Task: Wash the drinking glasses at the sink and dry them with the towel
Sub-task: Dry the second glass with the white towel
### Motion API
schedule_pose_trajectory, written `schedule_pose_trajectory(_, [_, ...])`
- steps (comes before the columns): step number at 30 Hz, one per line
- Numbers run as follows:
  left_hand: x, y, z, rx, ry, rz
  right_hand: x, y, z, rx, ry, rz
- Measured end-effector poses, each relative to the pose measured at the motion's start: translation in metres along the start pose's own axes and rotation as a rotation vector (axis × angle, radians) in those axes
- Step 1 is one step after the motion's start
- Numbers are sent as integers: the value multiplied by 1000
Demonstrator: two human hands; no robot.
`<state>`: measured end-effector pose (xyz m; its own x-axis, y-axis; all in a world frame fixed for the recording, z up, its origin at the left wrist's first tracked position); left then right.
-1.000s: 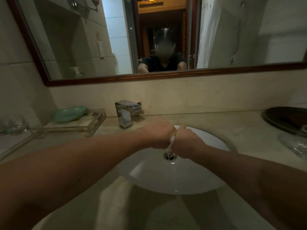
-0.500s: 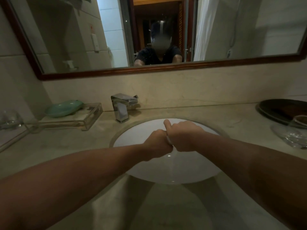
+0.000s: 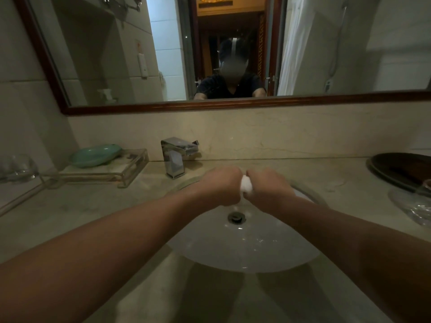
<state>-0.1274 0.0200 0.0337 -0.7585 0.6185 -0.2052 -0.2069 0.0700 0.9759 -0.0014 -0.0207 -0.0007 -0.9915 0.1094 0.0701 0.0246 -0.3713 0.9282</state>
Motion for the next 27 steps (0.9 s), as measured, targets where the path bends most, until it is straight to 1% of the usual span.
schedule_pose_trajectory(3, [-1,8,-8,-71,0,36,3,2,-3,-62,-65,119])
schedule_pose_trajectory(5, [-4,8,-13,-102,-14,6,4,1,-11,-52,-80,204])
schedule_pose_trajectory(8, [-7,6,-20,-87,-36,-38,0,-1,-26,16,-71,262])
schedule_pose_trajectory(11, [-4,6,-22,-57,-96,-101,-4,-11,-38,-13,-69,254])
schedule_pose_trajectory(12, [-3,9,-24,-77,-134,-100,-2,-15,-43,-16,-129,304])
schedule_pose_trajectory(14, [2,13,-28,-178,-253,-61,6,-18,-52,42,-338,565])
schedule_pose_trajectory(16, [14,15,-36,-256,-401,-49,16,-11,-56,174,-529,925])
schedule_pose_trajectory(17, [23,16,-39,-242,-480,-25,18,-4,-57,269,-592,1083])
schedule_pose_trajectory(18, [33,16,-43,-227,-568,32,18,6,-57,402,-607,1217])
schedule_pose_trajectory(19, [43,16,-44,-238,-657,117,18,17,-56,586,-562,1332])
schedule_pose_trajectory(20, [53,16,-43,-270,-737,210,18,25,-55,807,-462,1433])
schedule_pose_trajectory(21, [62,15,-40,-317,-798,251,20,32,-55,1035,-315,1508])
schedule_pose_trajectory(22, [66,15,-37,-378,-849,227,22,36,-55,1237,-145,1562])
schedule_pose_trajectory(23, [65,17,-33,-465,-915,179,27,38,-55,1384,20,1594])
schedule_pose_trajectory(24, [60,20,-30,-576,-995,143,32,39,-55,1491,148,1605])
schedule_pose_trajectory(25, [54,25,-27,-678,-1081,107,37,39,-55,1580,223,1595])
schedule_pose_trajectory(26, [48,30,-24,-724,-1166,67,38,40,-53,1648,255,1574])
schedule_pose_trajectory(27, [45,35,-20,-688,-1247,24,38,39,-49,1674,245,1537])
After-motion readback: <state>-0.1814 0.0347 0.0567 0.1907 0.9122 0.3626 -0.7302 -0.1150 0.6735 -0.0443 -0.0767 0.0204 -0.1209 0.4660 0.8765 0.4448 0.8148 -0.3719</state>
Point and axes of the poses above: each hand's wrist, its own z-axis towards the middle knuckle, its own y-axis out of the back of the hand, x = y × z, the point moved 1 cm from there along z, towards the middle knuckle, and after that the axes turned 8 degrees about -z, right-handed, at the moved point
